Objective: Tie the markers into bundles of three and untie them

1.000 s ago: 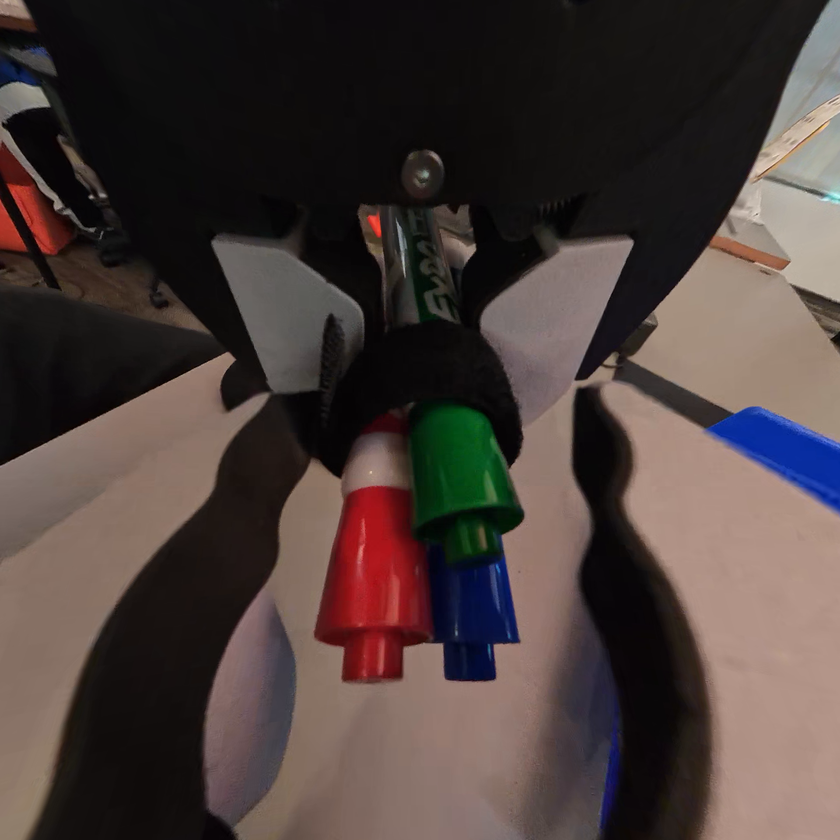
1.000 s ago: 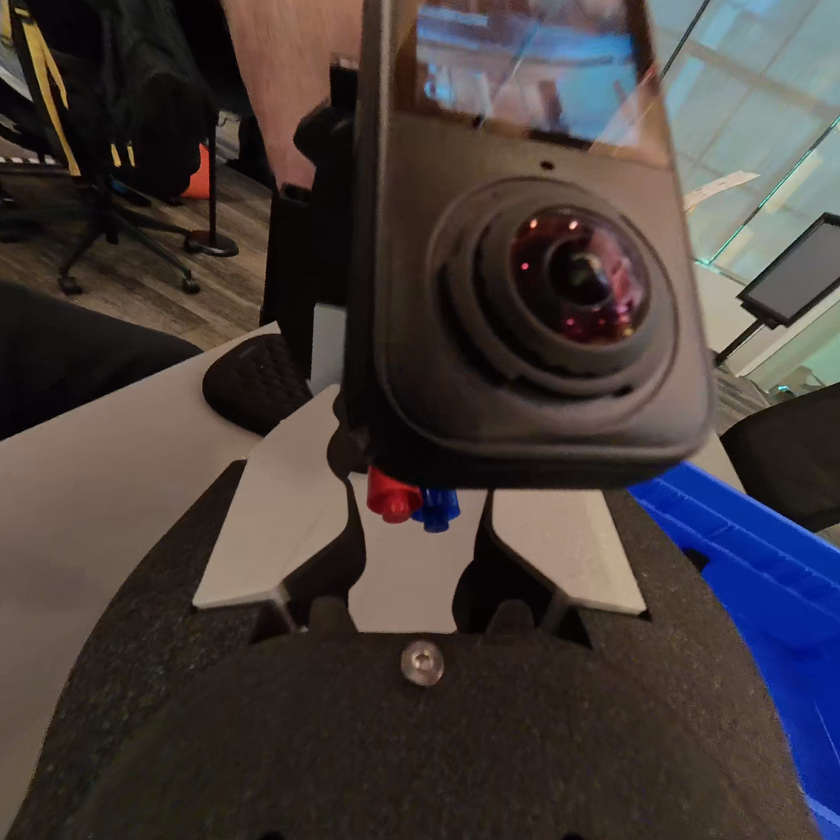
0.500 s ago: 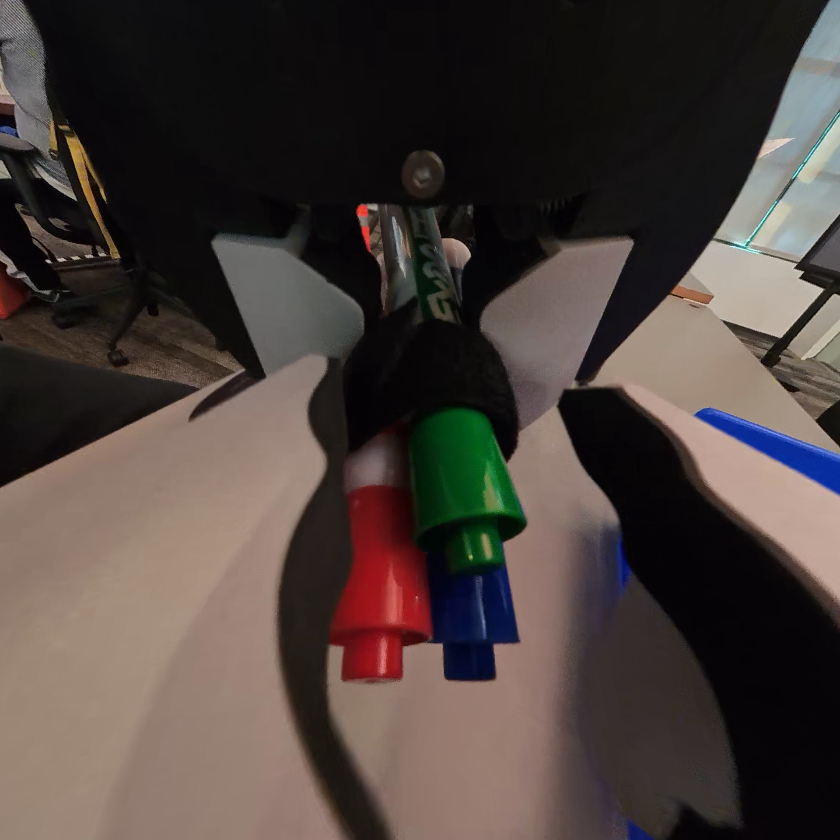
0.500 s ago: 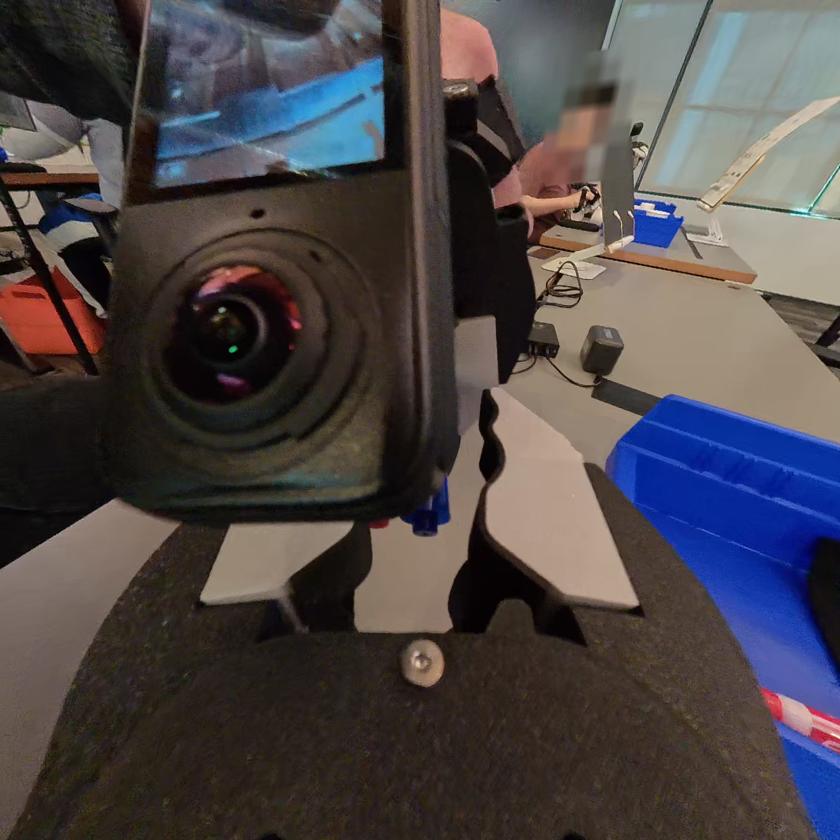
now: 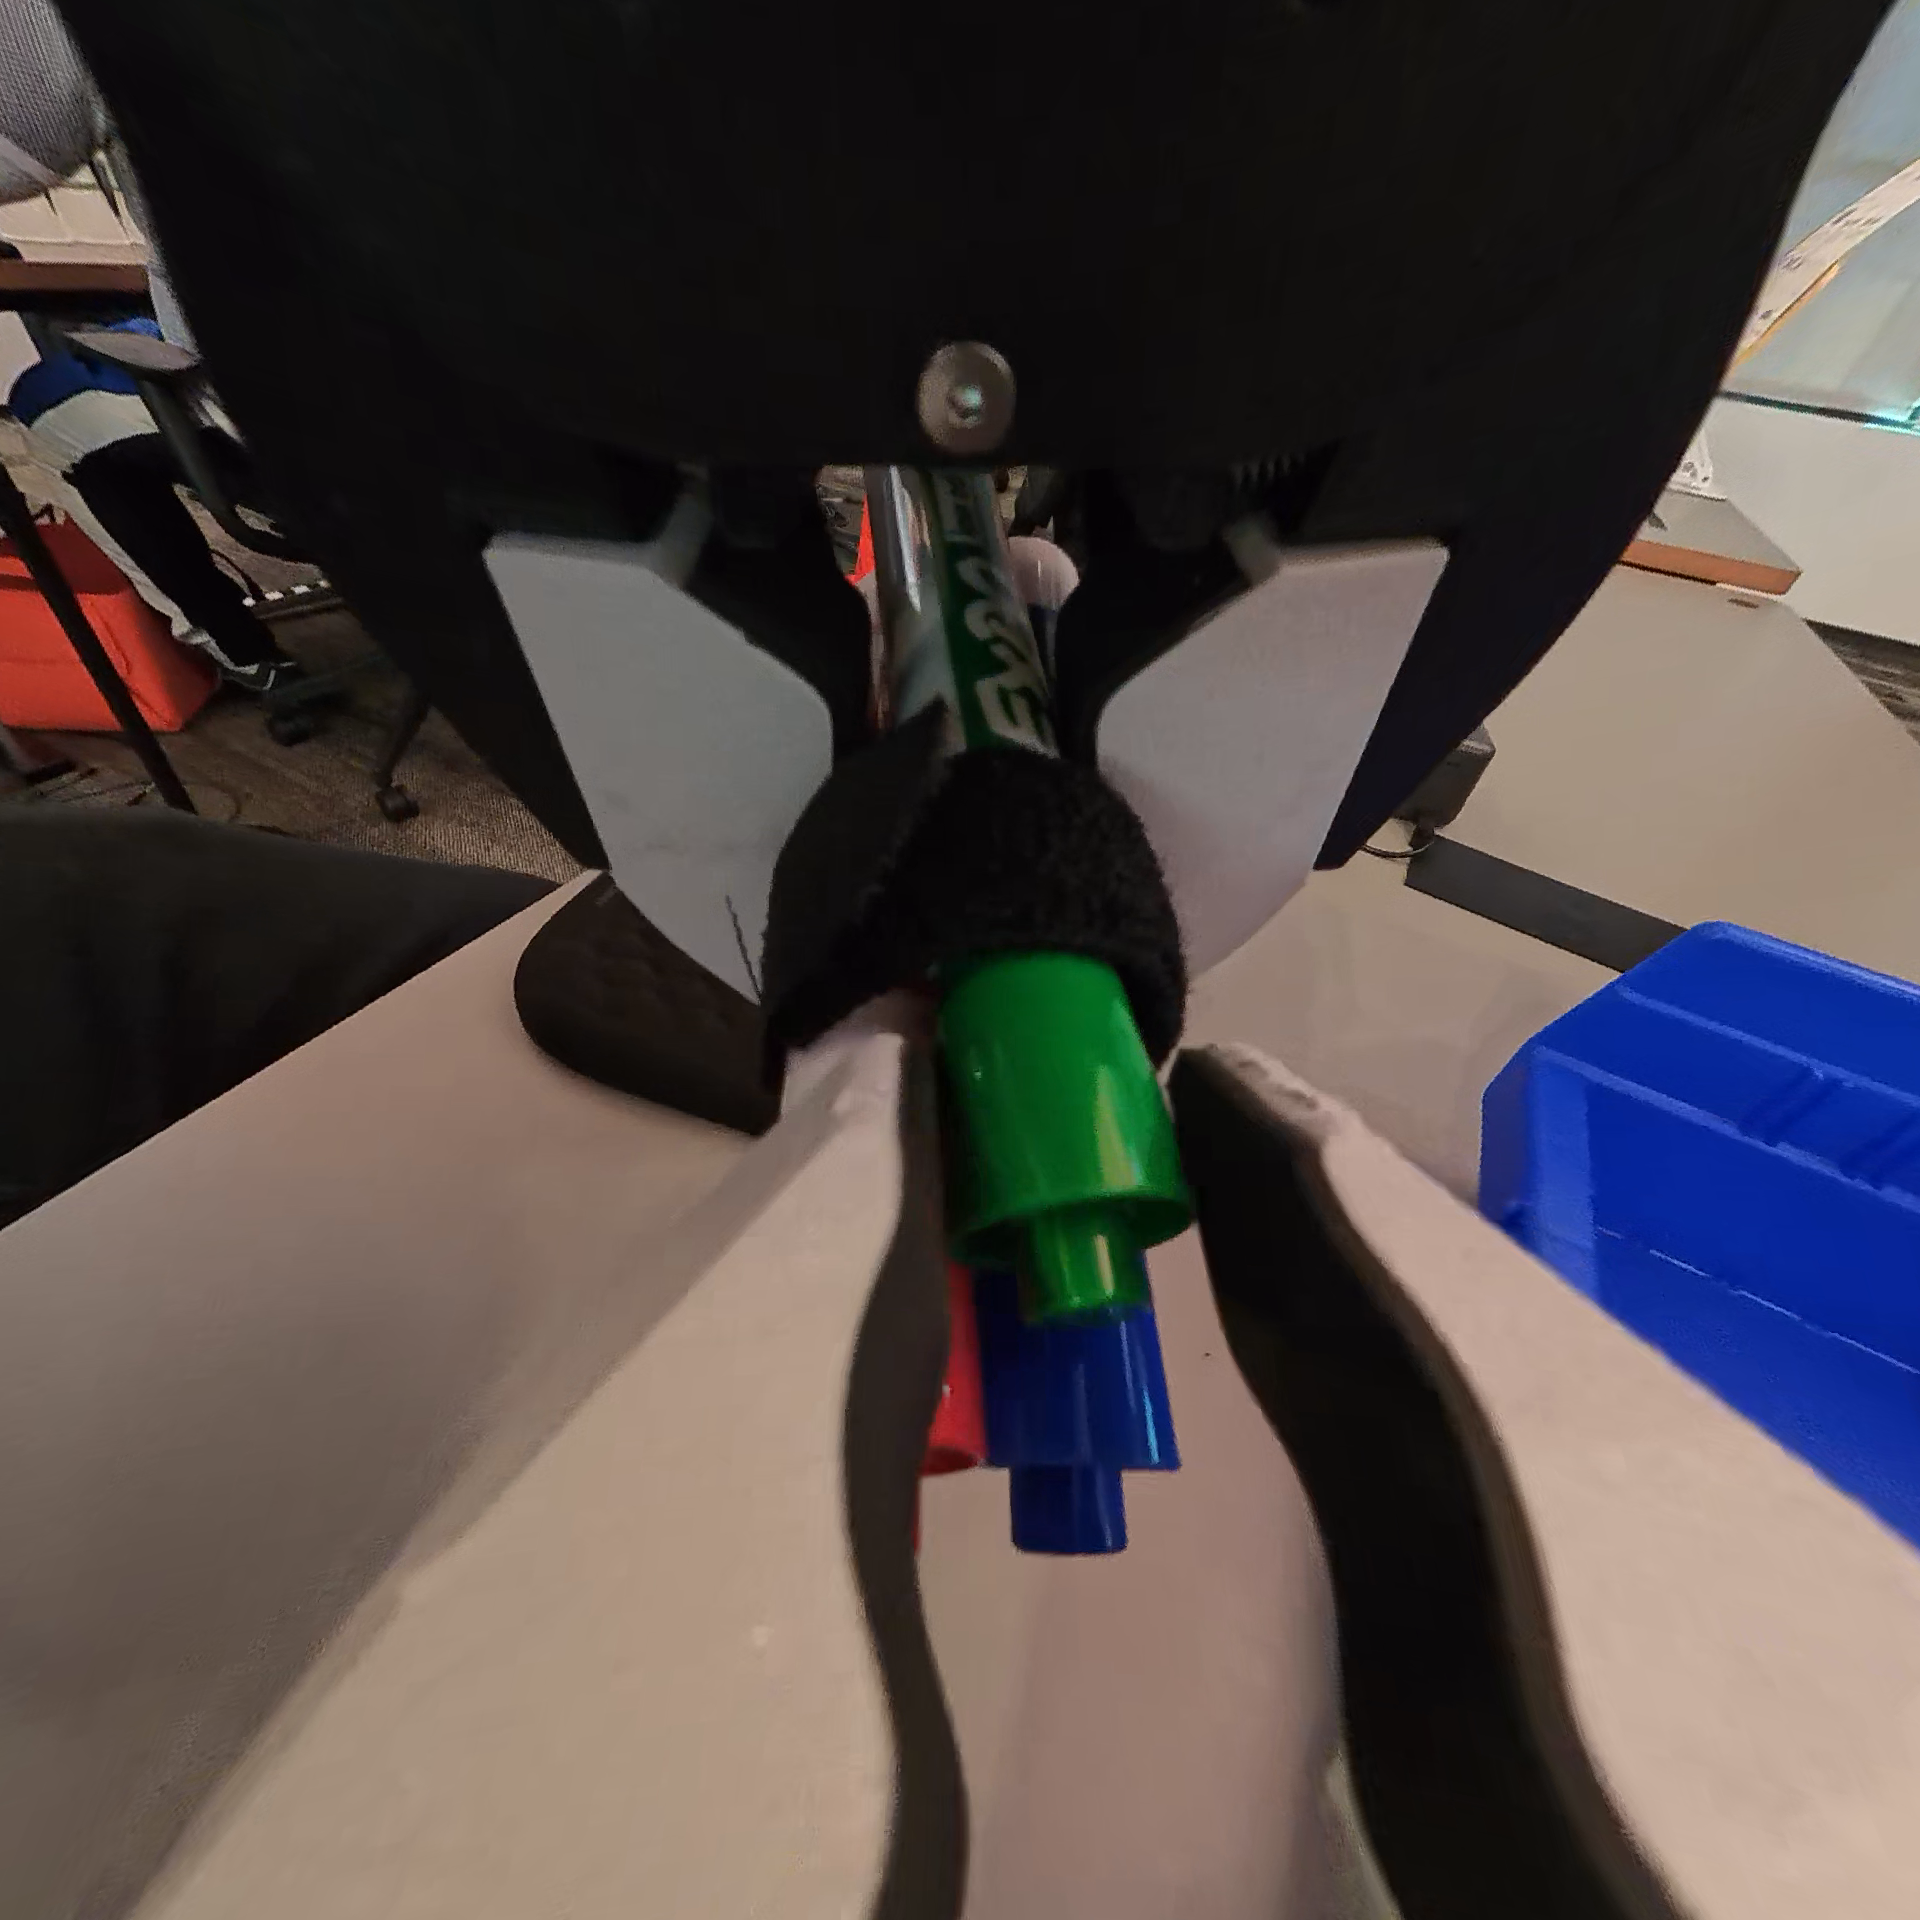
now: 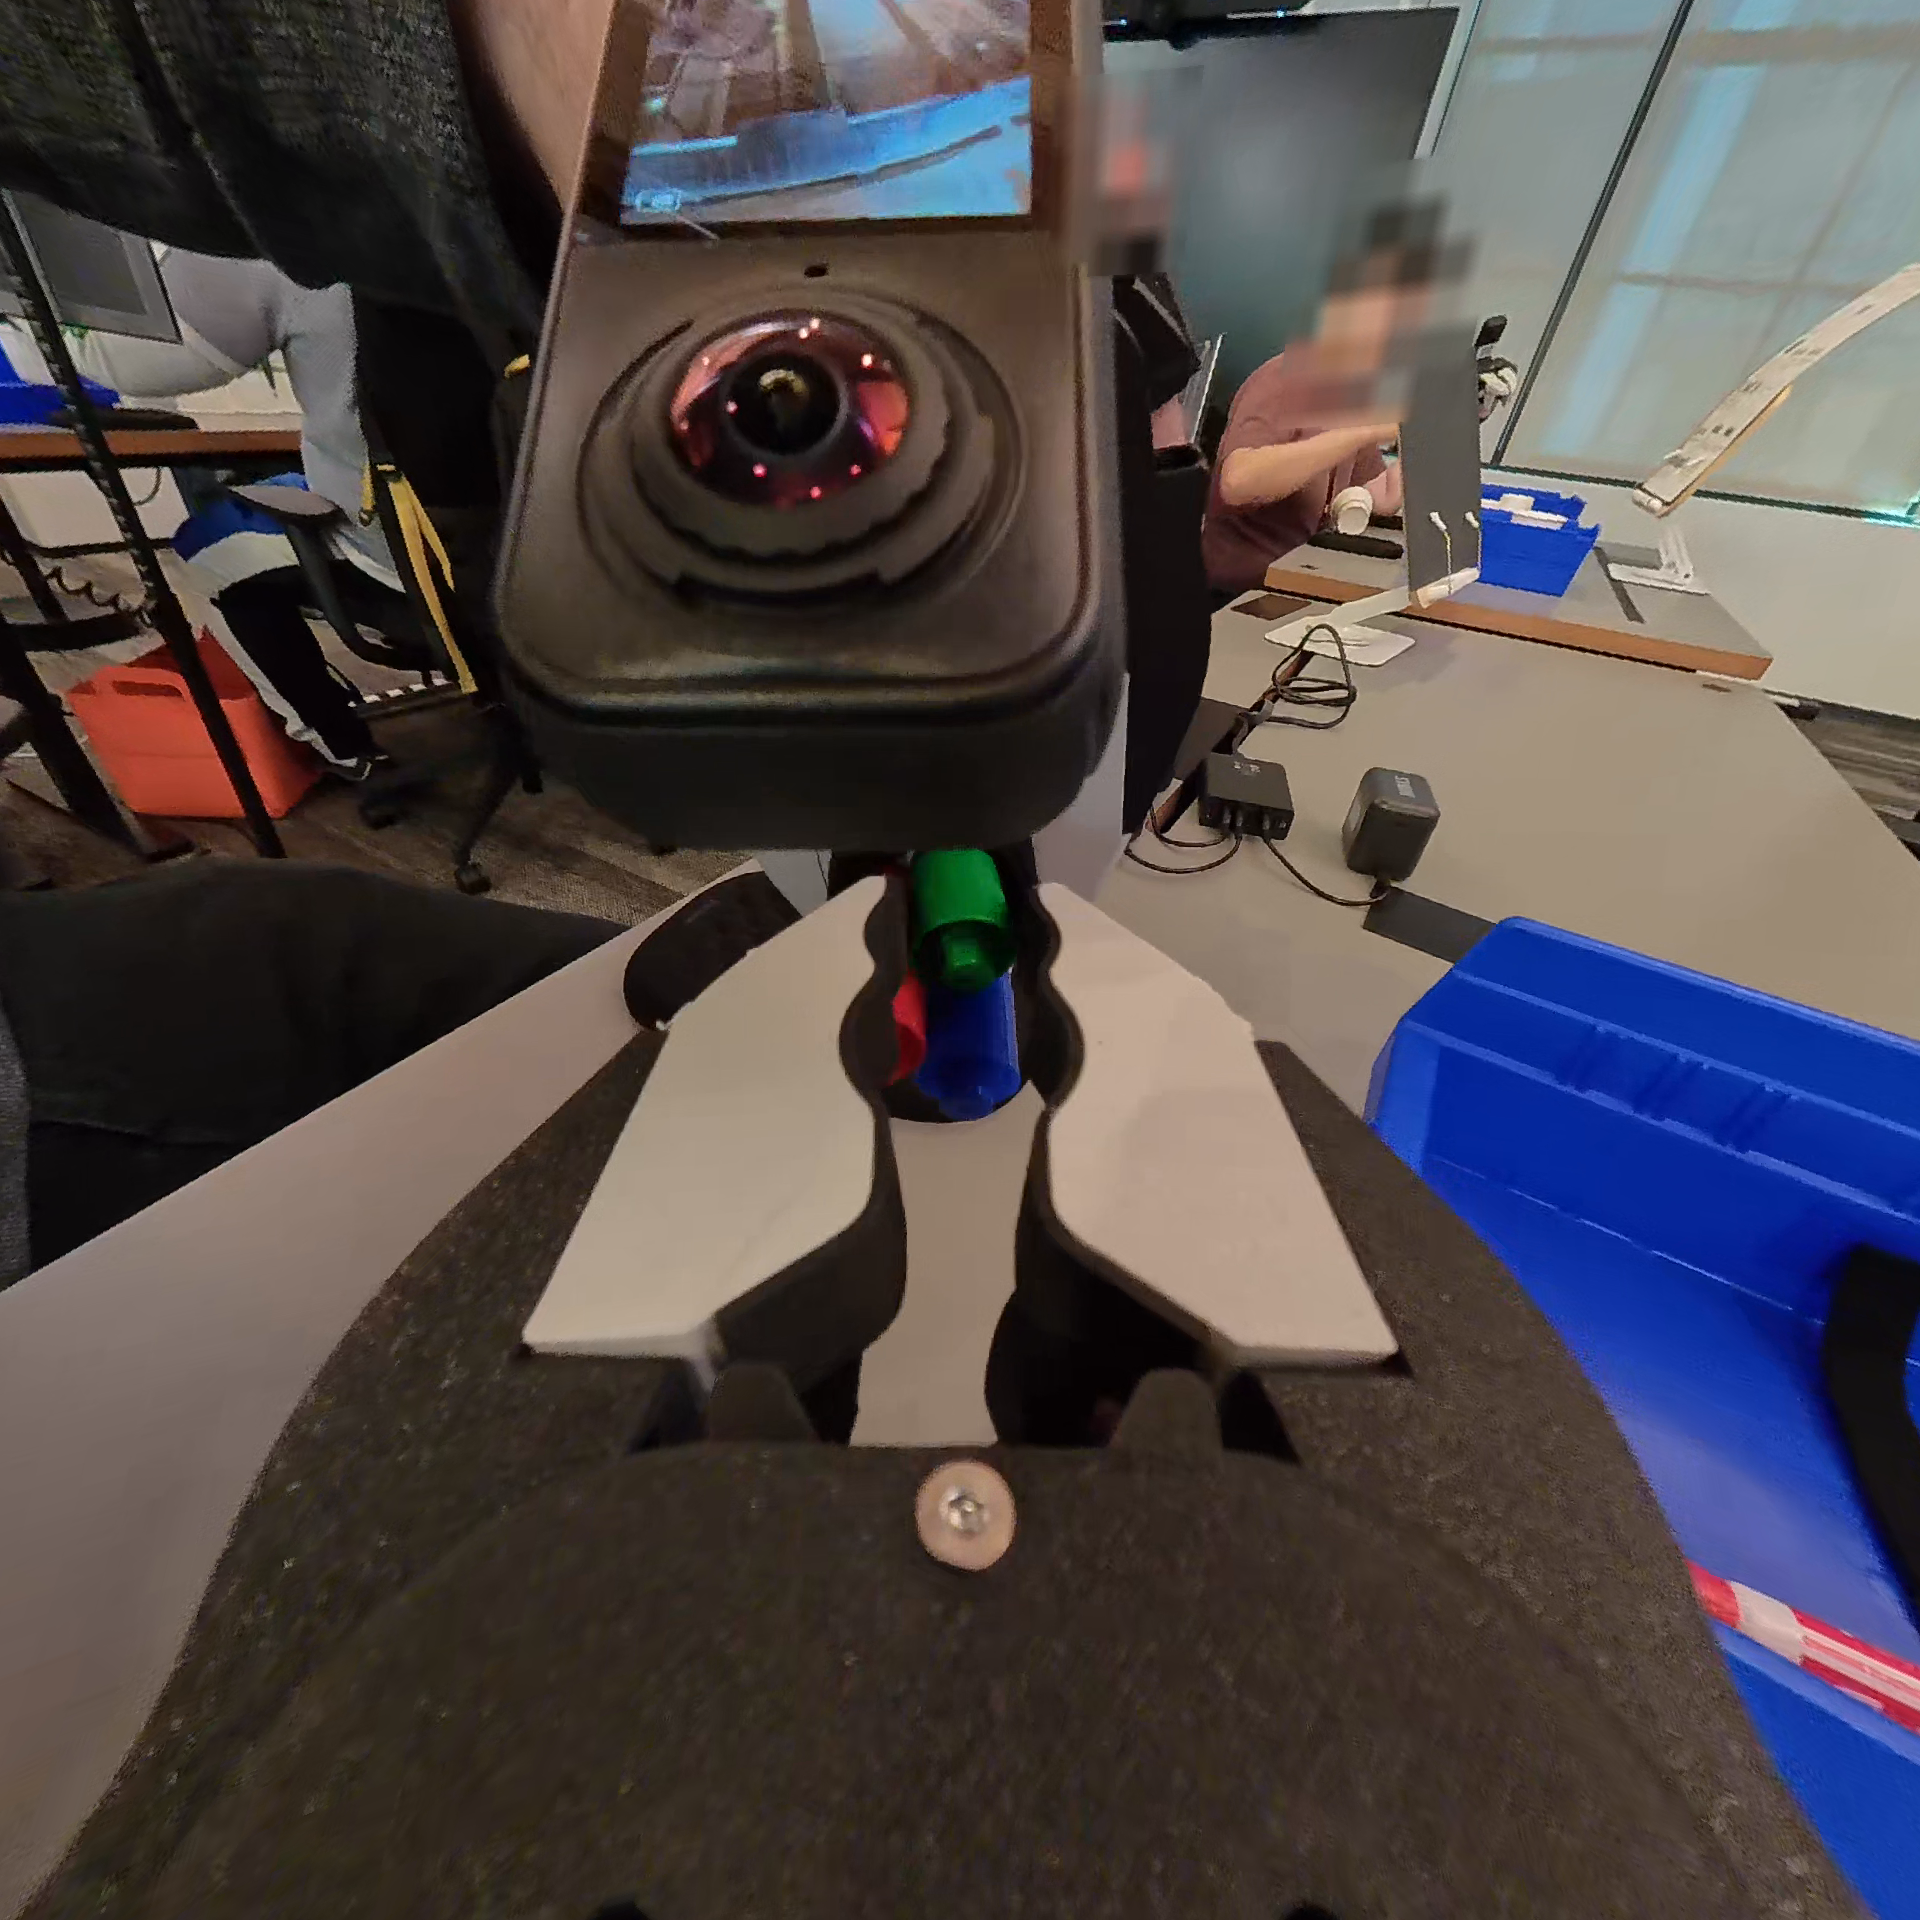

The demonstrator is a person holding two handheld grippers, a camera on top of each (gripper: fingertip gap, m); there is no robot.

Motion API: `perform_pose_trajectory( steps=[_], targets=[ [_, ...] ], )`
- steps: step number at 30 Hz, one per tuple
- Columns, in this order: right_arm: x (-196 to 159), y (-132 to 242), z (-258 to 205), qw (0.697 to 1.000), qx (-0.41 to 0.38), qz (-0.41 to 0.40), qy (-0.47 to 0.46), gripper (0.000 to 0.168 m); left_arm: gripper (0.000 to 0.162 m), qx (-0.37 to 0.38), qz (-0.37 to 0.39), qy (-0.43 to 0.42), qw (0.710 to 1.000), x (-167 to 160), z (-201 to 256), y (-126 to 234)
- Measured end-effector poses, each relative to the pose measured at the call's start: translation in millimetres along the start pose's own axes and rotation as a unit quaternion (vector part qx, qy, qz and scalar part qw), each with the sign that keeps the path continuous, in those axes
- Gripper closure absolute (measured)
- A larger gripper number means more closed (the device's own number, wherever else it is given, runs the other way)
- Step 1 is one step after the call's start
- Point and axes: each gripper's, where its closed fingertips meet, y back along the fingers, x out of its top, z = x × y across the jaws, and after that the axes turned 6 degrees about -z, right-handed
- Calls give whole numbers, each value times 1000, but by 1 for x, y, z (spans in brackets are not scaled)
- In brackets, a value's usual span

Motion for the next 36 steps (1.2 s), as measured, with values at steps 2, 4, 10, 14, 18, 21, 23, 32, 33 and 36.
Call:
perform_pose_trajectory(
  steps=[2, 4, 10, 14, 18, 21, 23, 32, 33, 36],
  targets=[
    [0, 0, 0, 1000, 4, -1, -2, 149, 120, 2, -1, -3, 1000, 0, 0, 0],
    [1, 1, 0, 1000, 5, -5, -3, 149, 121, -2, 6, 2, 1000, 1, 0, 2],
    [3, 6, 3, 1000, 12, -3, -17, 150, 120, 5, 4, 8, 1000, -3, -4, 3],
    [3, 11, 5, 1000, 17, -9, -12, 150, 120, 1, 11, 12, 1000, -3, -4, 3],
    [3, 14, 8, 1000, 14, -14, -14, 150, 120, 1, 11, 17, 1000, -6, -8, 3],
    [3, 16, 7, 1000, 18, -17, -9, 150, 120, -7, 12, 21, 1000, -9, -7, 0],
    [2, 18, 9, 1000, 16, -17, -8, 150, 120, -8, 15, 24, 1000, -9, -7, -1],
    [12, 22, 6, 999, -5, -14, 49, 130, 120, -12, 11, 26, 1000, -11, -8, -4],
    [9, 19, 6, 998, -13, -26, 56, 130, 120, -8, 12, 25, 1000, -9, -9, -3],
    [5, 9, 0, 998, -10, -35, 54, 130, 120, -6, 13, 25, 1000, -5, -8, -2]
  ],
)
